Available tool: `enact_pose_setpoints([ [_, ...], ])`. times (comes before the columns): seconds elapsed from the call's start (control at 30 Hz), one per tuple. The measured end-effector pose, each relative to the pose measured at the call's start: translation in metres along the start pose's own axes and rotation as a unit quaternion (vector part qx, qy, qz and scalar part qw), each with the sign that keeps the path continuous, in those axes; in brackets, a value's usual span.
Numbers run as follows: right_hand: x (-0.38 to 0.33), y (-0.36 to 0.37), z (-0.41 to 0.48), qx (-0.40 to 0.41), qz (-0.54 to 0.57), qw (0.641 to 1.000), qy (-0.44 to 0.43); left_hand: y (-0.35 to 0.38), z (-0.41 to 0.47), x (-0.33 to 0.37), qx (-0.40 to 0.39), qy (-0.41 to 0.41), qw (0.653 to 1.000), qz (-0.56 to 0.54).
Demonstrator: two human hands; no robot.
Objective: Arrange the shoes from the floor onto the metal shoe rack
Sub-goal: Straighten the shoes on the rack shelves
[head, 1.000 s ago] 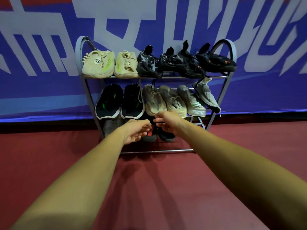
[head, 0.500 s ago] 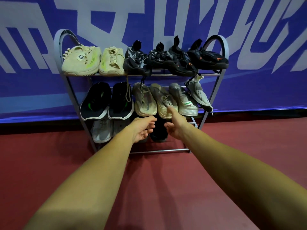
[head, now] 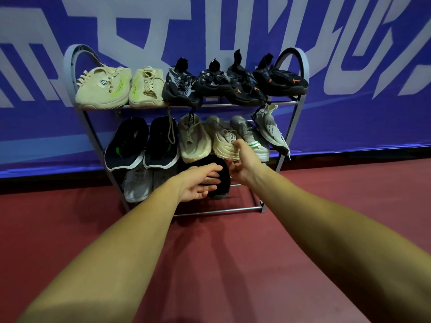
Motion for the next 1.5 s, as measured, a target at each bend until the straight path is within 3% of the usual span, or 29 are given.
enact_pose_setpoints([
  [0.33,-0.012,0.008,-0.028,-0.077,-0.022,0.996,-0.042,-0.008,-0.032,0.024,0.005,0.084,0.992,-0.099],
  [0.53,-0.013,0.004,-0.034,-0.064,-0.095,0.99,-0.078,-0.029,-0.029,0.026,0.034,0.086,0.982,-0.167],
  [0.77,-0.01,0.006,-0.046,-0.171,-0.138,0.975,-0.035,-0.034,-0.032,0.033,0.024,0.106,0.959,-0.261],
  [0.93,-0.007,0.003,-0.038,-0.144,-0.123,0.981,-0.031,-0.036,-0.027,0.026,0.054,0.074,0.962,-0.258],
  [1.17,-0.002,0.005,-0.036,-0.099,-0.083,0.986,-0.106,-0.028,-0.024,0.027,0.076,0.07,0.949,-0.298],
  [1.5,-0.014,0.003,-0.026,0.011,-0.084,0.987,-0.136,-0.034,-0.028,0.025,-0.007,0.078,0.953,-0.294],
])
Point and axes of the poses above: each hand's wrist, its own z-axis towards the middle knuckle, its own y-axis out of the palm, x = y × z, the point moved 3 cm from there along z, towards the middle knuckle, and after that the axes turned 11 degrees about -y, right-handed, at the moved point
